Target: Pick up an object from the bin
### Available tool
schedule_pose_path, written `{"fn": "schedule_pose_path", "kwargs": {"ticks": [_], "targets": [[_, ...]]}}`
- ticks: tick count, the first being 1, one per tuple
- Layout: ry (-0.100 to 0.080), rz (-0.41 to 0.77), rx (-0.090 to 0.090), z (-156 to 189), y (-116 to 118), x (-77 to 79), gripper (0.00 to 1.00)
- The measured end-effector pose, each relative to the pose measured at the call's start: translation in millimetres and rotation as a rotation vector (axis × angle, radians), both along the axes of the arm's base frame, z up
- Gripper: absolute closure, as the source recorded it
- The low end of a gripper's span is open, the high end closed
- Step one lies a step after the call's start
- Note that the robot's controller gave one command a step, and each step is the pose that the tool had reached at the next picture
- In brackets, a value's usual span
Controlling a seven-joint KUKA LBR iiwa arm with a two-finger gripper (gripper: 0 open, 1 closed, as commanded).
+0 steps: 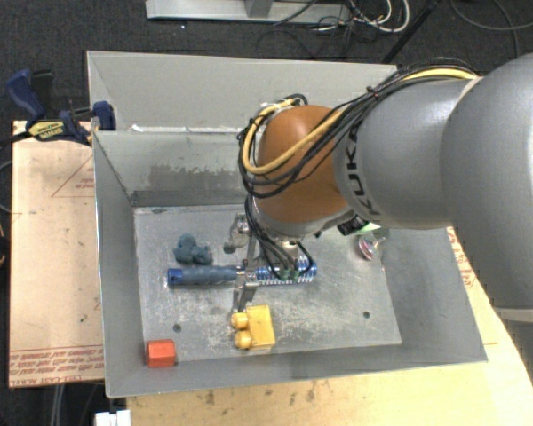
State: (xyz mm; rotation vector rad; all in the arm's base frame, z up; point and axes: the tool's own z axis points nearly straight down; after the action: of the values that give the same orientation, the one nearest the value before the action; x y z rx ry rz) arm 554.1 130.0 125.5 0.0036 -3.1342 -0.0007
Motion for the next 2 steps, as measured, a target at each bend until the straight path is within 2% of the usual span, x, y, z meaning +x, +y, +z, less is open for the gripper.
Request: {"fn": "schedule_pose_path", "kwargs": {"ticks": [1, 2], "targets": [[-0.010, -0.106, 0.003, -46.6, -21.8, 32.5, 0.00], [-0.015, -0.107, 0.004, -44.5, -21.1, 33.5, 1.00]]}}
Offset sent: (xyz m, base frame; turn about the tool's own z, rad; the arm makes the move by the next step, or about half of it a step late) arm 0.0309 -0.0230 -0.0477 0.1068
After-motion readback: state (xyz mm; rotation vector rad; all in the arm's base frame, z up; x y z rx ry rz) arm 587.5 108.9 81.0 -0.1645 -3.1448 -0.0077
